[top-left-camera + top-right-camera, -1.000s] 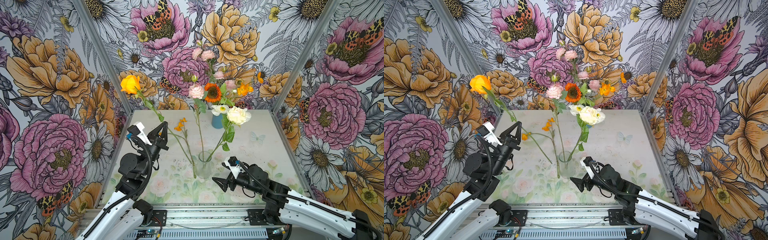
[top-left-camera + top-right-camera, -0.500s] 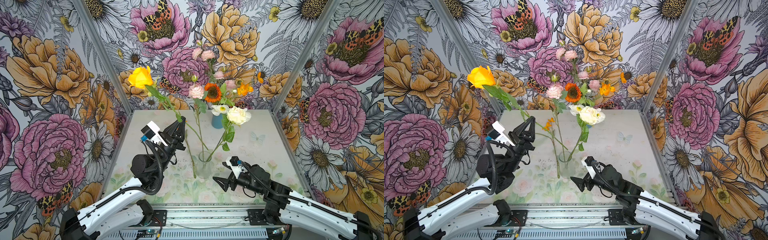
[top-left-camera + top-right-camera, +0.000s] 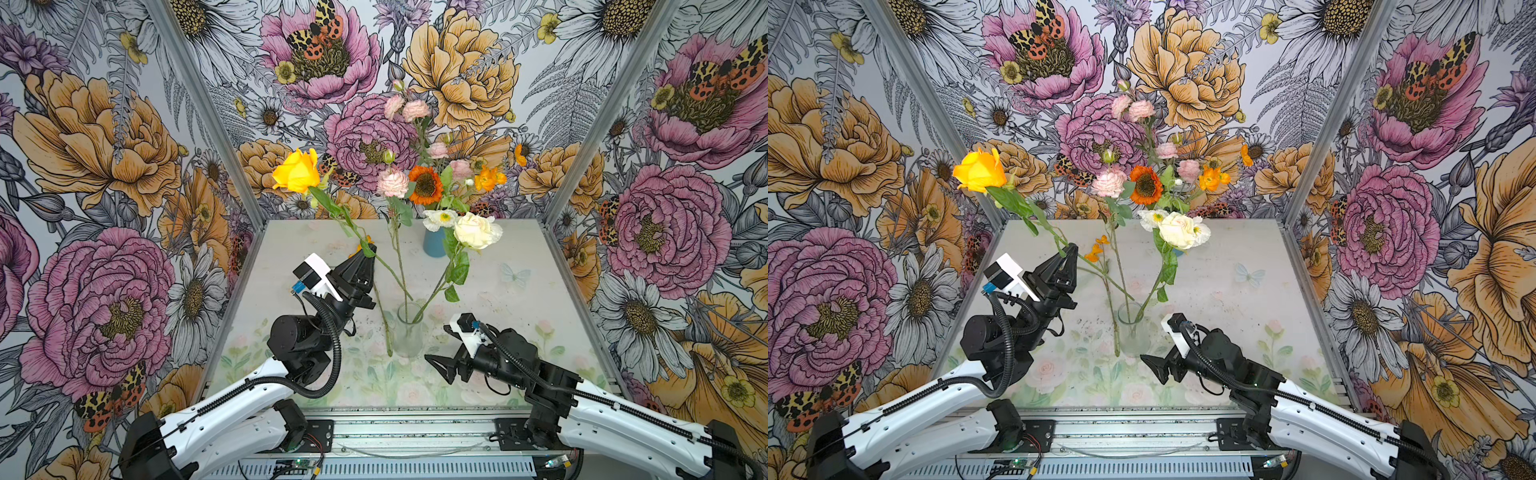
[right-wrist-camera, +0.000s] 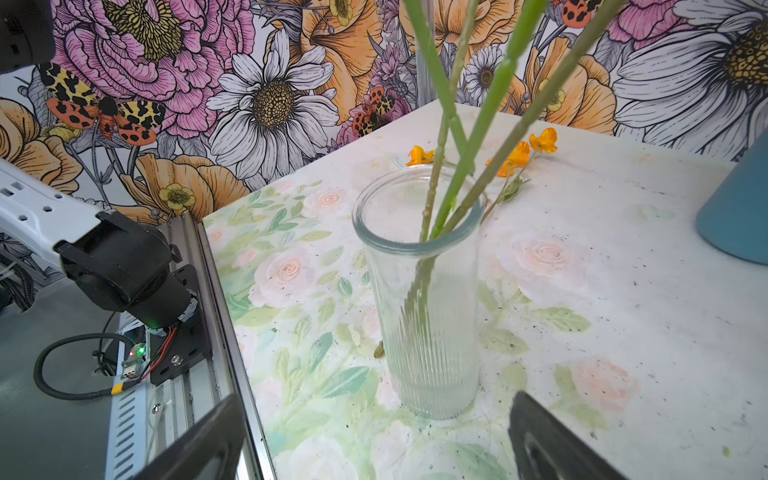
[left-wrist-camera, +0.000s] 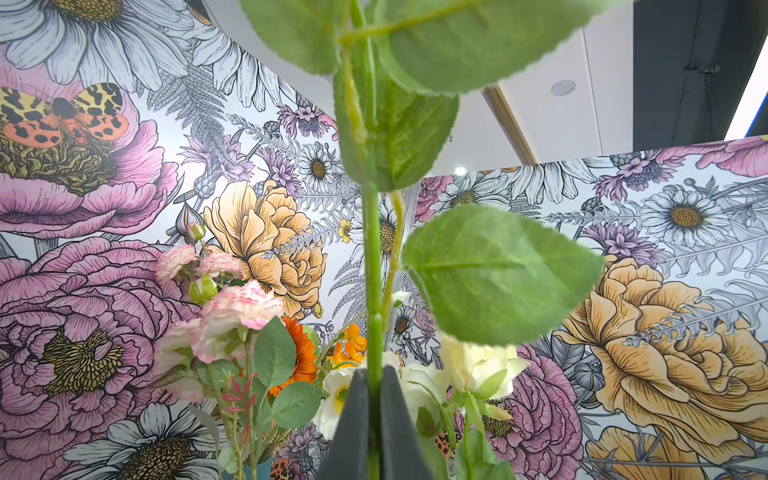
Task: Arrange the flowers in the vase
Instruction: 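Carry the yellow rose over the glass vase and lower its stem in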
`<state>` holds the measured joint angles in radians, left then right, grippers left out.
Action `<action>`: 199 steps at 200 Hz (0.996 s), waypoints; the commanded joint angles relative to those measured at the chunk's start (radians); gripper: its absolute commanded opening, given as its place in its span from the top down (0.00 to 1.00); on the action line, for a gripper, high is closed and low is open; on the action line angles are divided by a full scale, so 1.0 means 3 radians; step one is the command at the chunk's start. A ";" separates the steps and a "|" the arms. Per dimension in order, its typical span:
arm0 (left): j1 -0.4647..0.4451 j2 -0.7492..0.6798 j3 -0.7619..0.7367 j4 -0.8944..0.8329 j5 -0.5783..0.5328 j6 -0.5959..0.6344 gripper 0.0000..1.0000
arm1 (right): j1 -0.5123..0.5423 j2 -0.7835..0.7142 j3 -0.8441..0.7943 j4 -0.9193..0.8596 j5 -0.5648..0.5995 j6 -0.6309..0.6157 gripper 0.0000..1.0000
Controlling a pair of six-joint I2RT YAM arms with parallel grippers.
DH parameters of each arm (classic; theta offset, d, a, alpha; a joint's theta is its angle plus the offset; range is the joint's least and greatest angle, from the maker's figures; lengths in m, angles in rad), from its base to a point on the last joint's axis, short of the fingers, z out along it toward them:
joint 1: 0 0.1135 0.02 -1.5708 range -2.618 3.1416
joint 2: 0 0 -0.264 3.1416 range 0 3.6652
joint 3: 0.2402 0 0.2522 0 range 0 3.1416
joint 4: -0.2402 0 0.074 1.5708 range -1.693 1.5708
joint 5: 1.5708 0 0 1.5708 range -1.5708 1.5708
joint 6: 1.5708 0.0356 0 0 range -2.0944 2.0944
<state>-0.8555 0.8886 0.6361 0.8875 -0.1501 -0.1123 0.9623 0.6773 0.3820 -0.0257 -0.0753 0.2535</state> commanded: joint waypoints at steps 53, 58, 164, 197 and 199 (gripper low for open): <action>-0.0038 -0.0256 0.0018 0.0019 -0.0269 -0.0083 1.00 | -0.0018 0.0131 0.0070 0.0120 -0.0091 0.0000 0.00; -0.0037 -0.0280 0.0017 0.0016 -0.0288 -0.0096 1.00 | -0.0018 0.0132 0.0061 0.0126 -0.0091 0.0003 0.01; -0.0048 -0.0198 -0.0341 0.0260 -0.0094 -0.0247 1.00 | -0.0019 0.0166 0.0015 0.0193 -0.0122 0.0028 0.00; -0.0078 -0.0121 -0.0605 0.0637 -0.0001 -0.0199 1.00 | -0.0020 0.0170 0.0001 0.0197 -0.0117 0.0027 0.01; -0.0081 -0.0111 -0.0624 0.0662 0.0006 -0.0192 1.00 | -0.0021 0.0171 0.0000 0.0201 -0.0115 0.0026 0.00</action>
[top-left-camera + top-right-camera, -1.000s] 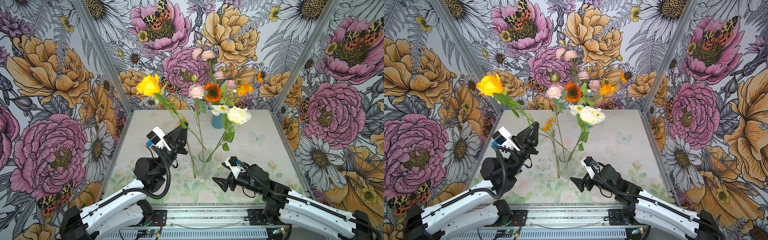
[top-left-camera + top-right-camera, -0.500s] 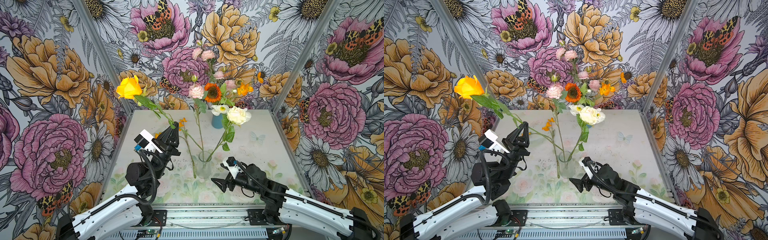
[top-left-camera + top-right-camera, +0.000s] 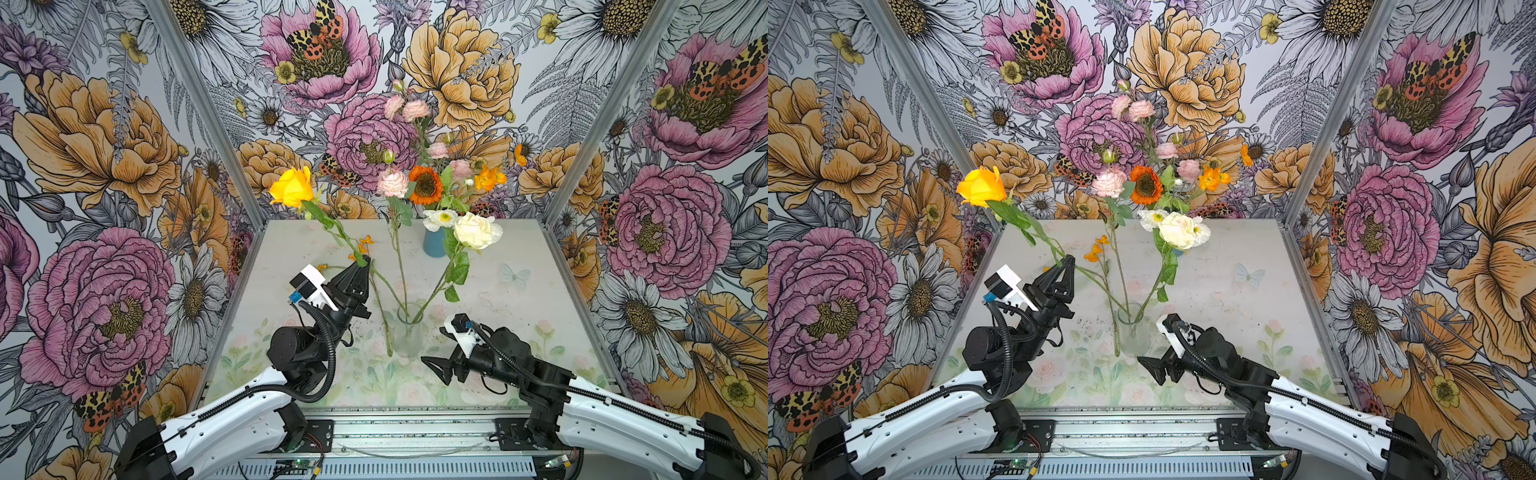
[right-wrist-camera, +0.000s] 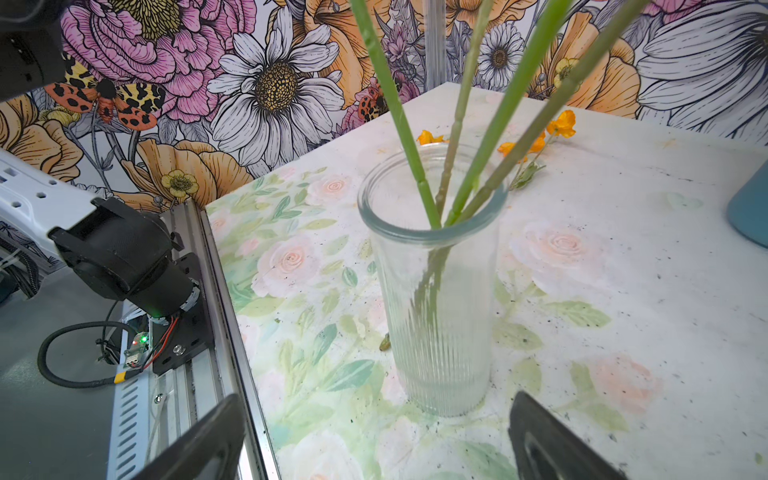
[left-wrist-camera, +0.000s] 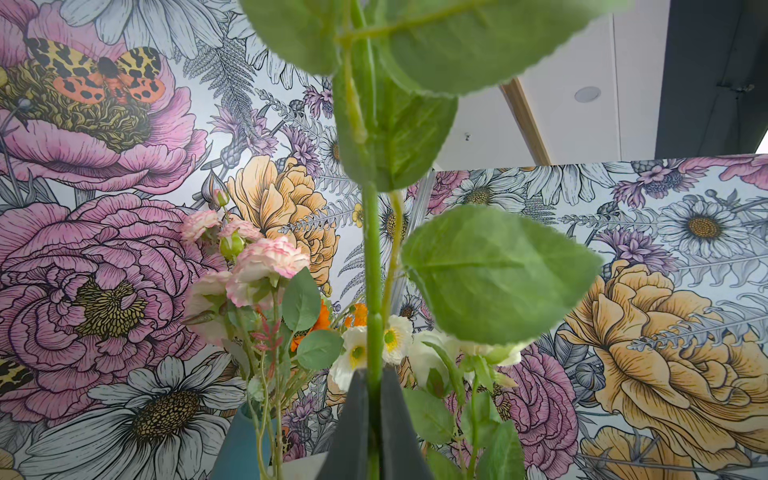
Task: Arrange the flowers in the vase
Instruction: 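Carry the yellow rose over the glass vase and lower its stem in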
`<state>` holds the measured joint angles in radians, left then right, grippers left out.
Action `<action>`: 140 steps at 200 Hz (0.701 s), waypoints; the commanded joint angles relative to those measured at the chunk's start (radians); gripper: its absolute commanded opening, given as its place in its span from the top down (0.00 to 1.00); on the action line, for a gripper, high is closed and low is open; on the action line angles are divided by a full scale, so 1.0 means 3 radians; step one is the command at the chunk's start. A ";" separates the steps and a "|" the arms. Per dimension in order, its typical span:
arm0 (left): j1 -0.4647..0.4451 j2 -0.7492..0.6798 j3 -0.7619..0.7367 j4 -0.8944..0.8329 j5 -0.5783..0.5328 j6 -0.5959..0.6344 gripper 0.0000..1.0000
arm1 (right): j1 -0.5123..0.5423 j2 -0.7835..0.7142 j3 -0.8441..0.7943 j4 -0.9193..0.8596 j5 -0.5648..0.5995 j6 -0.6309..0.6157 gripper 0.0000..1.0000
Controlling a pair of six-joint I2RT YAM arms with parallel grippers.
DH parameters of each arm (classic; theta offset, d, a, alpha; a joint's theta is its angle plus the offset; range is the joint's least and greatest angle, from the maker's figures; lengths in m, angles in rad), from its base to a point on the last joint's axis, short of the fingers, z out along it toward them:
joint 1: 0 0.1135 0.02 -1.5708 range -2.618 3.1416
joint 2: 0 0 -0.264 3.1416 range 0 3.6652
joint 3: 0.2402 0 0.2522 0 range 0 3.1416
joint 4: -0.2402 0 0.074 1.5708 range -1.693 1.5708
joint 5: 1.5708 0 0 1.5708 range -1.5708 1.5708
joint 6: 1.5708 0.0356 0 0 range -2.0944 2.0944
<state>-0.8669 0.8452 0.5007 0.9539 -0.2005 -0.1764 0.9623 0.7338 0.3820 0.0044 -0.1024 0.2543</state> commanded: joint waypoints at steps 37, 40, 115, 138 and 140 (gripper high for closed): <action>-0.0091 0.0260 -0.0459 0.1046 0.0347 0.0055 1.00 | -0.0021 0.0030 -0.0027 0.0173 -0.0050 0.0048 0.01; -0.0100 0.0283 -0.0477 0.1087 0.0351 0.0055 1.00 | -0.0021 0.0029 -0.0028 0.0178 -0.0048 0.0049 0.01; -0.0229 0.0739 -0.0653 0.1251 0.0311 0.0214 1.00 | -0.0018 -0.0017 -0.0053 0.0164 -0.0052 0.0050 0.01; -0.0231 0.0870 -0.0722 0.1238 0.0243 0.0203 1.00 | -0.0018 -0.0022 -0.0067 0.0164 -0.0052 0.0059 0.01; -0.0230 0.0882 -0.0724 0.1231 0.0236 0.0200 1.00 | -0.0020 -0.0022 -0.0071 0.0164 -0.0052 0.0057 0.01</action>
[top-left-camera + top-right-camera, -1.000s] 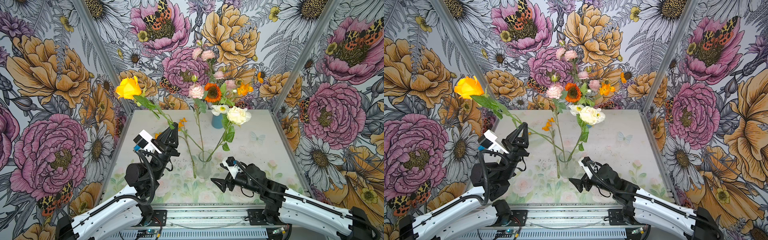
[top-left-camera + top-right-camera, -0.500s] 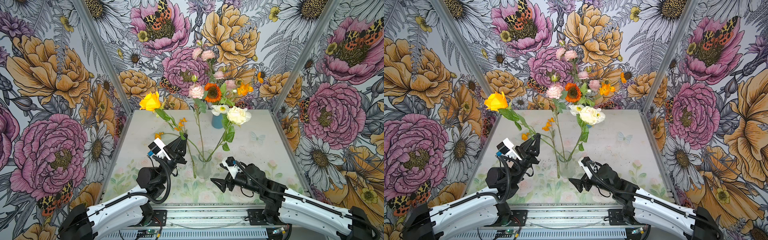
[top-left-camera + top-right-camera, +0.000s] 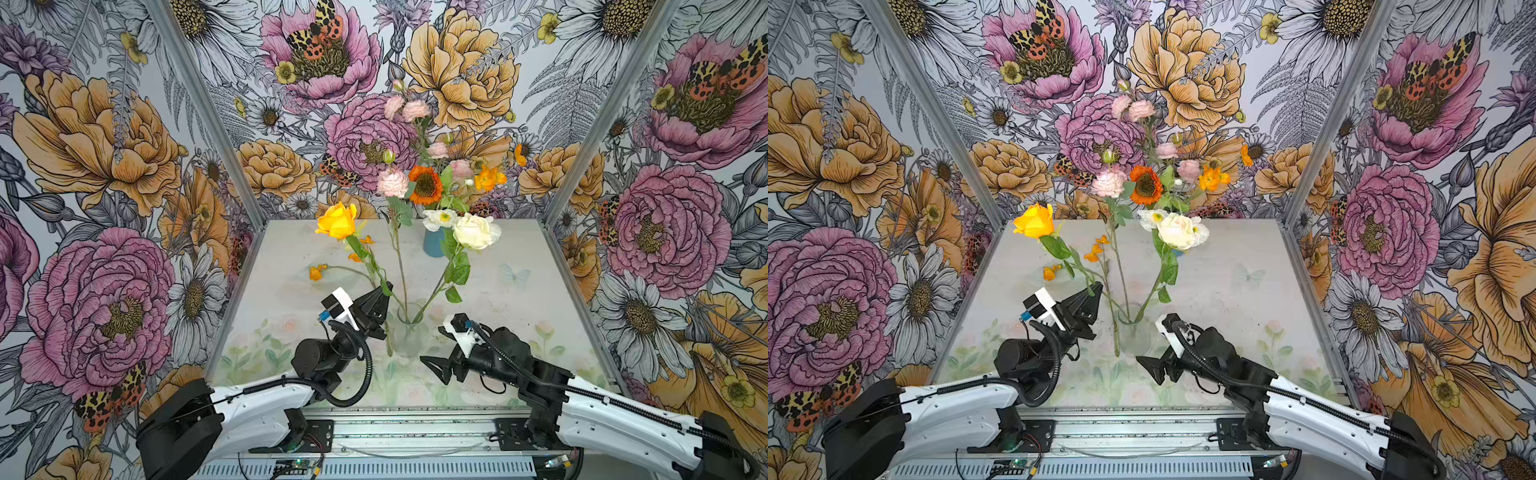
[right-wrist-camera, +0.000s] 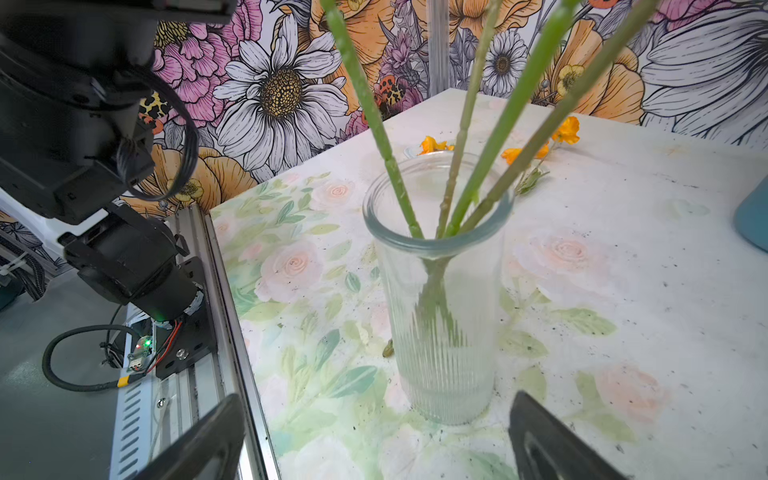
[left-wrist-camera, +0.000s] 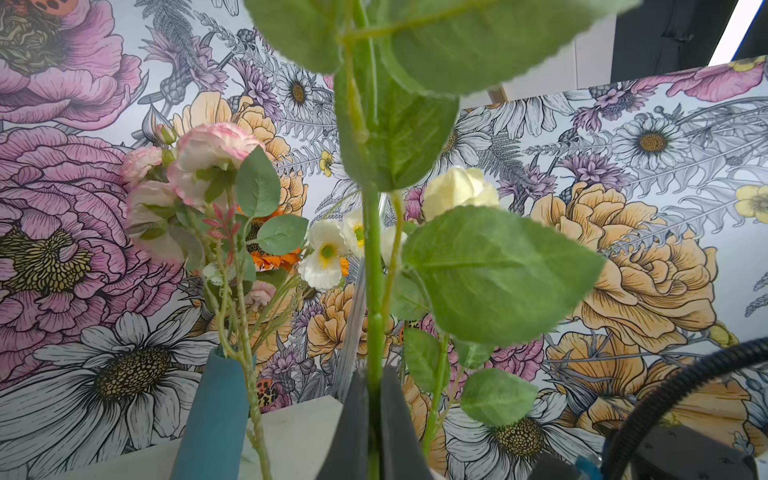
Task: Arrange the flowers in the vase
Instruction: 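Carry the yellow rose over the glass vase and lower its stem in, then open the left gripper to release the yellow rose stem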
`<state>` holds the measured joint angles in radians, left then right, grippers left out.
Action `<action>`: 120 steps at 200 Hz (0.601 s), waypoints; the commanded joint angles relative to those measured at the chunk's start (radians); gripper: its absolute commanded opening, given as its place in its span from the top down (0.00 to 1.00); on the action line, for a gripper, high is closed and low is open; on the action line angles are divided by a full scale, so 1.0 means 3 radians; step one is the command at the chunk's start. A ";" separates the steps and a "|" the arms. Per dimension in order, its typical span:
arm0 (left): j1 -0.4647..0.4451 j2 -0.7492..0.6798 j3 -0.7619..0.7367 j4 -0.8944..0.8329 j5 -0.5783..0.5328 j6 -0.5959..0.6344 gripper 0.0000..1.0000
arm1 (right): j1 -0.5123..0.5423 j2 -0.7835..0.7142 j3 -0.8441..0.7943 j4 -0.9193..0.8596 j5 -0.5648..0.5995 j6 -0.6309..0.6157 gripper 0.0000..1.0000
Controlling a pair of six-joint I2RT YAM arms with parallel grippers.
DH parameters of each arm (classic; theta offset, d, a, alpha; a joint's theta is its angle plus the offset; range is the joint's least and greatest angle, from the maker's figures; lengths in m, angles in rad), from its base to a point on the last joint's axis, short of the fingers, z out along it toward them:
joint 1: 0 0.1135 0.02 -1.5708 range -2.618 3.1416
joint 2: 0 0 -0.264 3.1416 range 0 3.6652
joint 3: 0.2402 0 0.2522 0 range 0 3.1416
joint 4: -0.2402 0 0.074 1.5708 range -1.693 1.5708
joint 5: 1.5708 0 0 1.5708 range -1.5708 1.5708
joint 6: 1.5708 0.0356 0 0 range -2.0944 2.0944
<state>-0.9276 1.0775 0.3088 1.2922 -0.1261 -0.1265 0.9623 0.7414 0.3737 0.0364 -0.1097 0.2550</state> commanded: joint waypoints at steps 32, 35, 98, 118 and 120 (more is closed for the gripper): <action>-0.0024 0.0324 -0.0126 0.0142 -0.0063 0.0038 0.99 | -0.0019 -0.0047 -0.0038 0.0058 -0.0029 0.0050 0.01; -0.0021 0.0349 -0.0129 0.0156 -0.0069 0.0038 0.99 | -0.0021 -0.0048 -0.0039 0.0058 -0.0026 0.0056 0.00; -0.0020 0.0672 -0.0156 0.0296 -0.0122 -0.0074 0.75 | -0.0017 -0.0074 -0.0031 0.0040 -0.0015 0.0049 0.01; -0.0022 0.0637 -0.0164 0.0233 -0.0144 -0.0126 0.60 | -0.0018 -0.0107 -0.0016 0.0022 -0.0009 0.0021 0.00; -0.0022 0.0624 -0.0164 0.0217 -0.0148 -0.0132 0.57 | -0.0020 -0.0114 -0.0018 0.0022 -0.0011 0.0020 0.01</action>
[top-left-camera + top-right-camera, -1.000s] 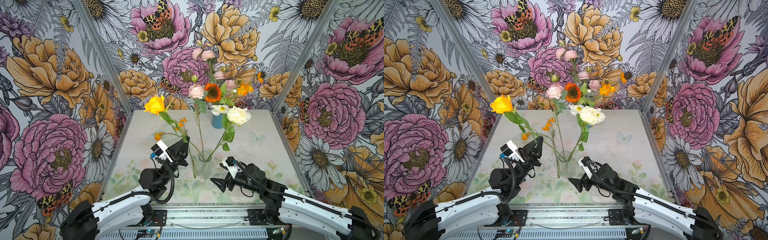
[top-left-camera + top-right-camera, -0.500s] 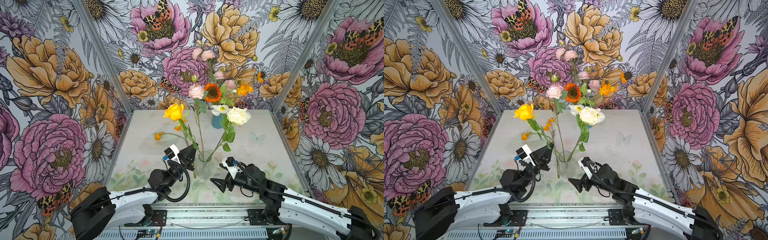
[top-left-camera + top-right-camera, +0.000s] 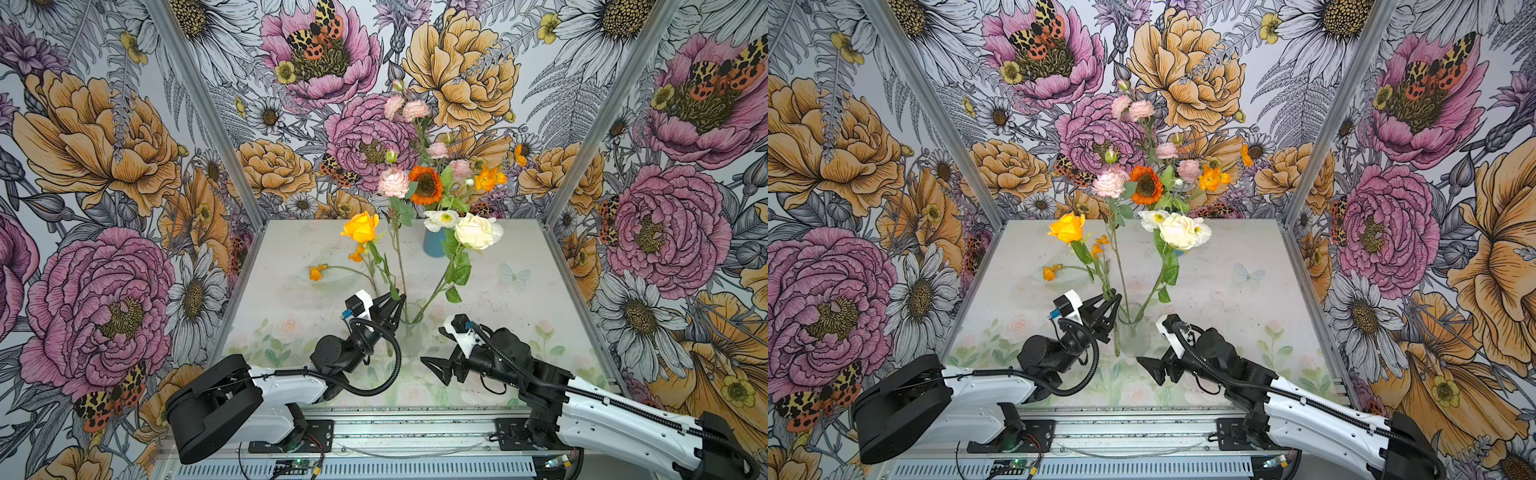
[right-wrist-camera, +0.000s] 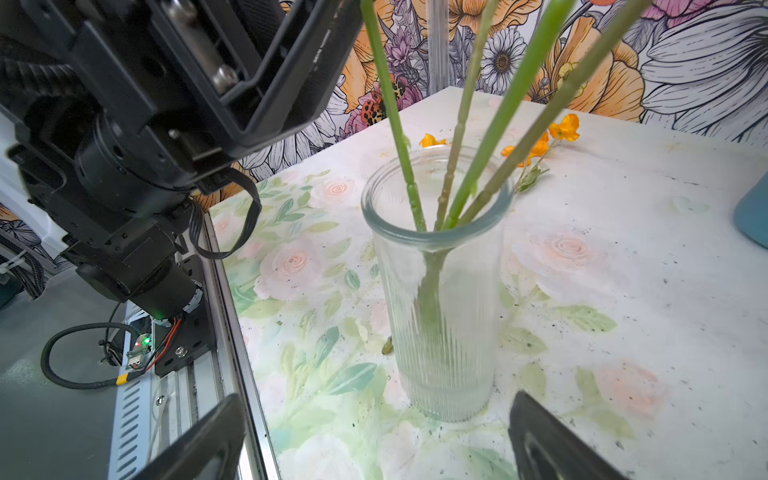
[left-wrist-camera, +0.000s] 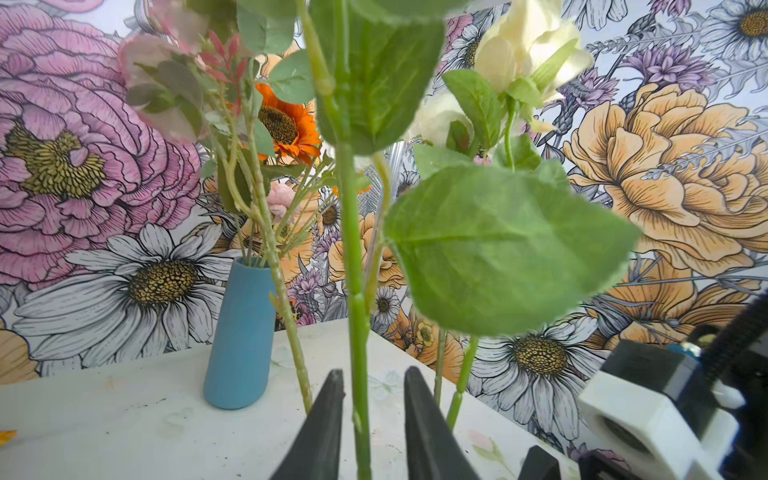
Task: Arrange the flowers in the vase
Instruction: 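Open the left gripper to release the yellow rose stem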
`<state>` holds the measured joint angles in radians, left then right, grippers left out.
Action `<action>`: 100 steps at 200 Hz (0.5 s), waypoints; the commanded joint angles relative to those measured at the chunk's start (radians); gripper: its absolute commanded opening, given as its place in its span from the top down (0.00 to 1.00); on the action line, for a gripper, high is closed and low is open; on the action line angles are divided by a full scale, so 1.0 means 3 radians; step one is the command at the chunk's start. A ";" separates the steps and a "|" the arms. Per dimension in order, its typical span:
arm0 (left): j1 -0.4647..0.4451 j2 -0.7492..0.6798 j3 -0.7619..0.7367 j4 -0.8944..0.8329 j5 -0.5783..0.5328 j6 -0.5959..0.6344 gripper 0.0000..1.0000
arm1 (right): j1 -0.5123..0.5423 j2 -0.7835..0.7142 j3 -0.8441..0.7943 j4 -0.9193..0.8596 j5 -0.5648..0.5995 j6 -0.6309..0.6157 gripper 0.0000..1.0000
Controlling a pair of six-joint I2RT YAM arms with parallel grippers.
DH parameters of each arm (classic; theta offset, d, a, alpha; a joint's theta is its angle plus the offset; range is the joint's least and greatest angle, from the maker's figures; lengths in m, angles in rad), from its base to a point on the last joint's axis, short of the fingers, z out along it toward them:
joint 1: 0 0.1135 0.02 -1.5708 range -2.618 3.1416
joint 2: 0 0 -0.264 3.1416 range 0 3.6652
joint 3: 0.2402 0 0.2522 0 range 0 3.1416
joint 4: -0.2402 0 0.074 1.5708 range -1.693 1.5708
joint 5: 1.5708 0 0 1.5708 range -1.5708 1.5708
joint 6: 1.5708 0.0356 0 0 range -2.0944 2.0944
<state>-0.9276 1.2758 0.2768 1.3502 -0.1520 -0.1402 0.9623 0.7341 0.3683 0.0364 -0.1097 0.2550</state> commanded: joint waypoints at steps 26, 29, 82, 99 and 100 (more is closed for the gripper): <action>-0.0027 -0.0378 0.0007 -0.0609 -0.0115 -0.0125 0.23 | -0.0018 -0.0239 -0.0006 0.0027 0.0059 -0.0018 0.00; -0.0027 -0.0437 0.0025 -0.0726 -0.0117 -0.0120 0.20 | -0.0020 -0.0259 -0.0010 0.0023 0.0067 -0.0020 0.00; -0.0022 -0.1324 0.0457 -0.2914 -0.0350 -0.0069 0.01 | -0.0025 -0.0280 -0.0001 -0.0011 0.0100 -0.0079 0.00; -0.0022 -0.1567 0.0440 -0.3313 -0.0422 -0.0184 0.01 | -0.0025 -0.0252 0.0000 0.0021 0.0087 -0.0070 0.00; -0.0022 -0.1580 0.0436 -0.3332 -0.0426 -0.0188 0.01 | -0.0024 -0.0250 0.0000 0.0022 0.0088 -0.0072 0.01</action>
<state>-0.9276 0.8791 0.3981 0.6605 -0.2211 -0.1612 0.9623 0.6514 0.3683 0.0353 -0.0902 0.2432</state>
